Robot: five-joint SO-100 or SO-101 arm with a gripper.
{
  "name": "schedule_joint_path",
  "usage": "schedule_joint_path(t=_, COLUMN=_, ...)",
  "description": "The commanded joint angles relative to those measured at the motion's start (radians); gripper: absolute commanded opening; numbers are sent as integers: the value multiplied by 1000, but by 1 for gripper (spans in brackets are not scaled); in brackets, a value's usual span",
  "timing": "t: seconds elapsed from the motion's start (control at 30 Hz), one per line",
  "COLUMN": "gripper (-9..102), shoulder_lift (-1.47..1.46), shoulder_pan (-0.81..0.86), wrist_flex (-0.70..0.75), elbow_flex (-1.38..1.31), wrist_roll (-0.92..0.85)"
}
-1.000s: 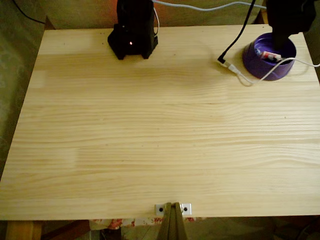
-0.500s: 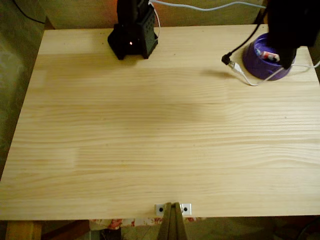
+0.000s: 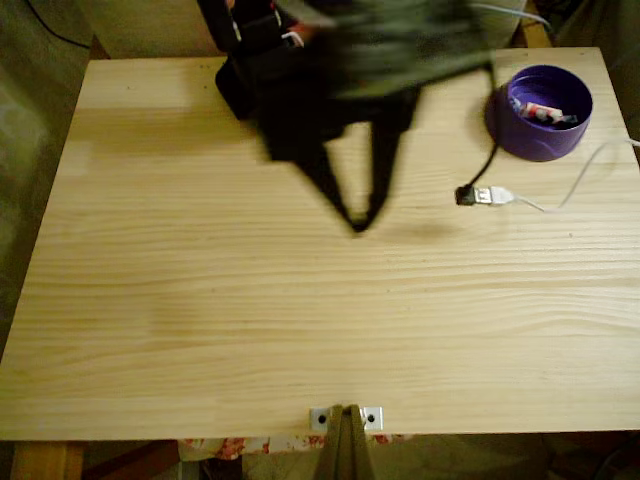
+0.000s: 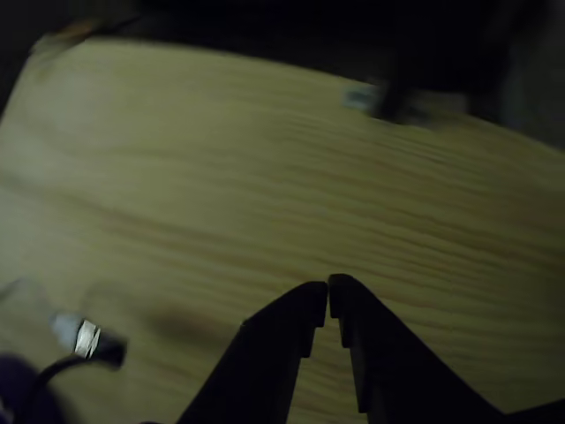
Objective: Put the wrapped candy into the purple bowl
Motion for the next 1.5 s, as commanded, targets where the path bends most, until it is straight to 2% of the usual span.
schedule_joint_path(t=0.0, gripper=-3, shoulder_lift=255, shoulder_pan=179, wrist_flex=-117, elbow_flex=190, wrist_roll=21)
schedule_joint_path(t=0.2, gripper=-3, shoulder_lift=479, shoulder_pan=371, wrist_flex=-213, elbow_flex=497, wrist_roll=11)
schedule_joint_path(t=0.47, gripper=-3, shoulder_lift=759, shoulder_pan=476, wrist_flex=-285, elbow_flex=833, wrist_roll=-11)
schedule_joint_path(t=0.63, gripper=-3, shoulder_lift=919, shoulder_pan=505, wrist_flex=-278, elbow_flex=988, wrist_roll=-21)
schedule_joint_path(t=0.77, gripper=-2, shoulder_lift=1092, shoulder_pan=494, wrist_flex=-201, elbow_flex=1081, wrist_roll=-12)
schedule_joint_path(t=1.07, gripper=-2, shoulder_lift=1092, shoulder_pan=503, wrist_flex=-242, elbow_flex=1180, wrist_roll=11)
schedule_joint_path(t=1.47, gripper=-2, shoulder_lift=1092, shoulder_pan=477, wrist_flex=-241, elbow_flex=1180, wrist_roll=-21)
